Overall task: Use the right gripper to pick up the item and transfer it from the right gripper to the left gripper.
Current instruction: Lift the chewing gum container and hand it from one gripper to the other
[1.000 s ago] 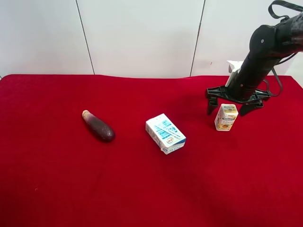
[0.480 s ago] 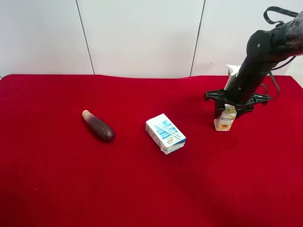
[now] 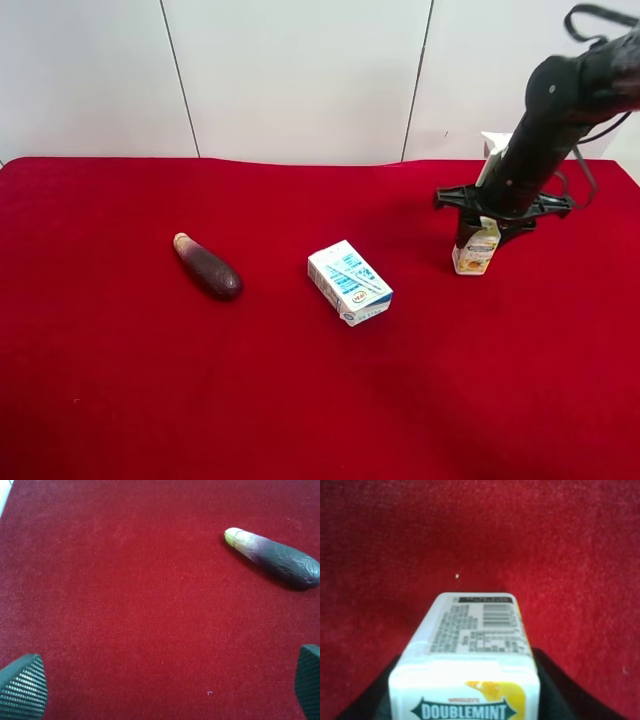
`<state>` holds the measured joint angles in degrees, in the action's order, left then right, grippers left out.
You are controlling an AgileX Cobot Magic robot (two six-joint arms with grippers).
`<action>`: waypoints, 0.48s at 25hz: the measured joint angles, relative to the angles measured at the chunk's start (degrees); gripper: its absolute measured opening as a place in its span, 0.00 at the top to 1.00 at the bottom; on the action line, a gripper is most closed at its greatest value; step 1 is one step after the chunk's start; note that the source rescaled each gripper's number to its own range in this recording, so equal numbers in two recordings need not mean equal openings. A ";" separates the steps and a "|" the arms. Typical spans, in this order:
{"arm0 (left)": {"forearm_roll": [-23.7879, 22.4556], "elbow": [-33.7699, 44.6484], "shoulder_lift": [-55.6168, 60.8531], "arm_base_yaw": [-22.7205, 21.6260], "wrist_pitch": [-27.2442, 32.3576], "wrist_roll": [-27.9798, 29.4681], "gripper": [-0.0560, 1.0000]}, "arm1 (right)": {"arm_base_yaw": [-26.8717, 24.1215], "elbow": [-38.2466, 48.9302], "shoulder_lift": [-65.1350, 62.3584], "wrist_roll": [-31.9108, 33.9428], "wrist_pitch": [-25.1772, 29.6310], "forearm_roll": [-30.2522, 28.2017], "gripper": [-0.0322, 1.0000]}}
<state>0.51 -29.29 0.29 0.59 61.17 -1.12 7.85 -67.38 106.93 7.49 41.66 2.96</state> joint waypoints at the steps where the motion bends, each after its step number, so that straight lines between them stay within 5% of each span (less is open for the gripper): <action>1: 0.00 0.00 0.00 0.00 0.00 0.00 0.00 | 0.00 0.00 -1.12 -0.35 0.13 0.00 0.96; 12: 0.00 0.00 0.00 0.00 0.00 0.00 0.00 | 0.00 0.00 -13.84 -8.11 7.83 1.70 0.96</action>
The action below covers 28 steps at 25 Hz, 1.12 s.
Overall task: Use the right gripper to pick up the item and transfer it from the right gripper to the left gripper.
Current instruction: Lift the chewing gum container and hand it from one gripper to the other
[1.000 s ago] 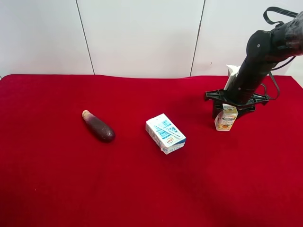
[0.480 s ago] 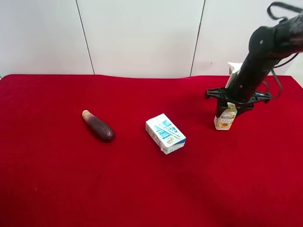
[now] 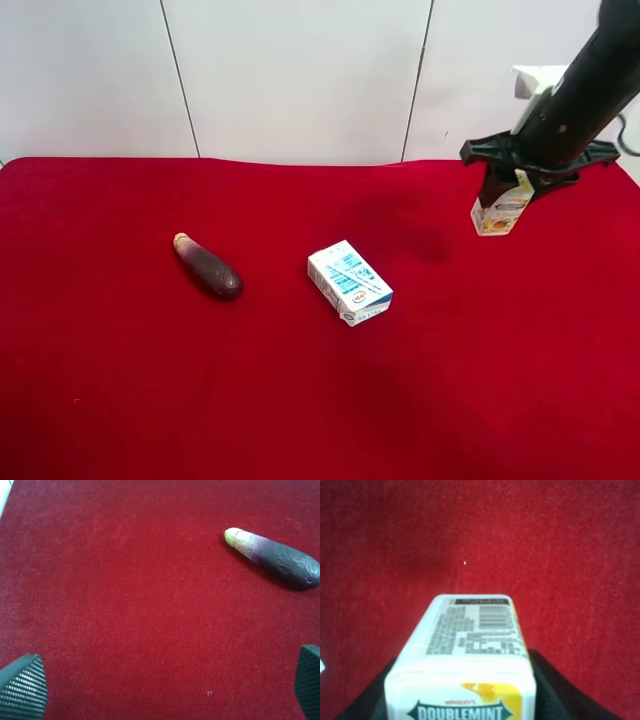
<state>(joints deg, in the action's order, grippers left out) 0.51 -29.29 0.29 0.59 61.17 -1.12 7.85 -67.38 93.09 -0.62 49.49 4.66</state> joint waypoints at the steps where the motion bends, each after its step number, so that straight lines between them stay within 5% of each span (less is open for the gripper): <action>1: 0.00 0.00 0.00 0.00 0.00 0.00 0.00 | 0.00 0.00 -0.98 -0.91 0.29 1.09 0.96; 9: 0.00 0.00 0.00 0.00 -0.05 0.00 0.00 | 0.33 0.00 -5.80 -11.81 4.94 11.75 0.96; 18: 0.88 0.00 0.00 0.00 -0.05 -2.01 0.00 | 9.12 0.00 -7.15 -19.41 8.70 16.11 0.96; 24: 8.40 -2.74 -4.48 0.44 0.79 -12.04 0.00 | 14.80 0.00 -7.15 -22.15 8.70 18.90 0.96; 28: 14.90 -7.38 -10.27 4.88 1.11 -15.86 0.00 | 19.39 0.00 -7.15 -23.27 8.54 21.49 0.96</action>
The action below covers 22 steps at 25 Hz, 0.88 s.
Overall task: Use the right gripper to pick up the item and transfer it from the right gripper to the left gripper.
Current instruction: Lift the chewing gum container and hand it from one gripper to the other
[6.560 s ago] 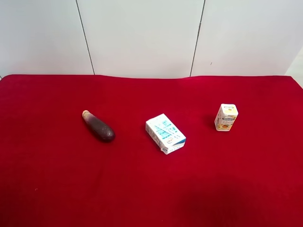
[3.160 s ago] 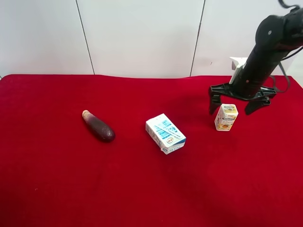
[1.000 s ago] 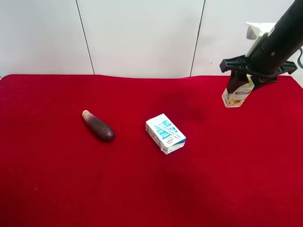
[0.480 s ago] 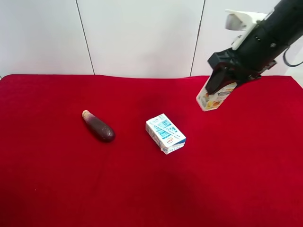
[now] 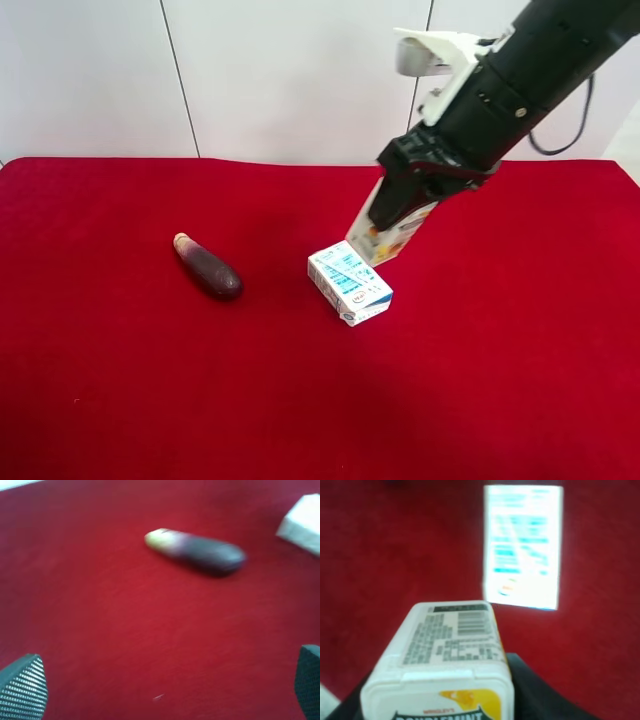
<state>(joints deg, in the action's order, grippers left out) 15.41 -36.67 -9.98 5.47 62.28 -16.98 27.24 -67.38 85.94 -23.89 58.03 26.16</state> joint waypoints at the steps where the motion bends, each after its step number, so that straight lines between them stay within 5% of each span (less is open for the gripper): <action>1: 0.70 -0.93 -1.32 1.81 0.31 -0.72 0.00 | 1.17 0.00 0.00 -0.02 0.00 0.54 0.96; 13: -3.95 -3.37 -13.19 20.01 2.04 -3.05 0.00 | 10.23 0.00 0.00 1.42 -5.94 10.21 0.96; 22: -7.65 -3.37 -24.05 30.91 -4.15 -3.24 0.00 | 12.17 0.00 0.00 -0.85 -10.23 12.76 0.96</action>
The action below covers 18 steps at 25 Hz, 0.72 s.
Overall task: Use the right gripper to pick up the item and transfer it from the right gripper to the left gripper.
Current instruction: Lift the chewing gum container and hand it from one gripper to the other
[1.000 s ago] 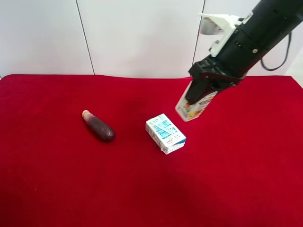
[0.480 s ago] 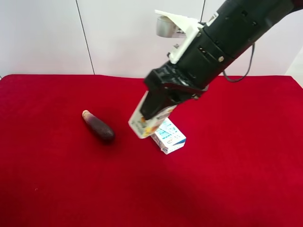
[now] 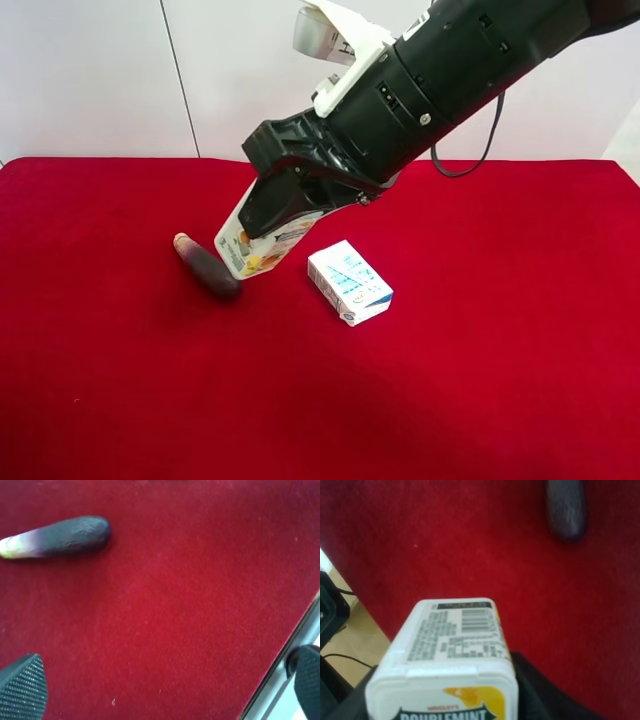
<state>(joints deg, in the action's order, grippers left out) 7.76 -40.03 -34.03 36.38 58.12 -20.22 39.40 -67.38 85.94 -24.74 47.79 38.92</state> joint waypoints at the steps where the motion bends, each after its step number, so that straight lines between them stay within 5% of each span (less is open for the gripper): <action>1: -0.07 0.00 -1.33 1.05 -0.77 -0.13 0.00 | 0.00 0.00 0.00 -1.15 -0.11 0.00 0.96; 18: 1.42 -4.46 -17.66 6.93 -8.00 -3.77 0.00 | 0.00 0.00 0.00 -27.16 2.92 1.57 0.96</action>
<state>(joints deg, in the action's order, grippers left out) 9.18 -44.49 -51.69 43.31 50.12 -23.99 39.40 -67.38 85.94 -51.90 50.71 40.48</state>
